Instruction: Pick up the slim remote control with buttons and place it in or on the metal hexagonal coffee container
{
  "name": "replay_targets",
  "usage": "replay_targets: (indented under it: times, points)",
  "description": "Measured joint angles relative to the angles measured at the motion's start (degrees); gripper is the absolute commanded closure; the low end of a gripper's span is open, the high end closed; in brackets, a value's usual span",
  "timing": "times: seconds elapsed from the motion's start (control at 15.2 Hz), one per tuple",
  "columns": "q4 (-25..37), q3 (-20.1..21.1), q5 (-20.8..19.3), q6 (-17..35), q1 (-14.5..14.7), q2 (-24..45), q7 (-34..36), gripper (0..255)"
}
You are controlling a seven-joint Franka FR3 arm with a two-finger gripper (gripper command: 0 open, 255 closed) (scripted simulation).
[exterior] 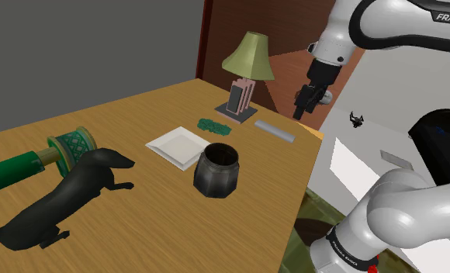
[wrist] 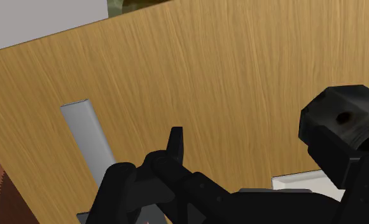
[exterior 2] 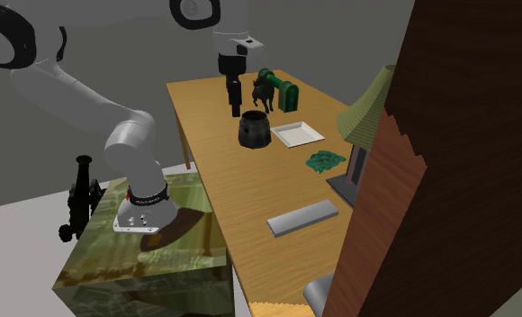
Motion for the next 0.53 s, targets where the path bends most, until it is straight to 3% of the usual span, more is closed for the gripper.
replay_targets:
  times: [0.53]
  points:
    - [-1.8,-5.5,-3.1,8.9,-1.9,6.9,-6.0,0]
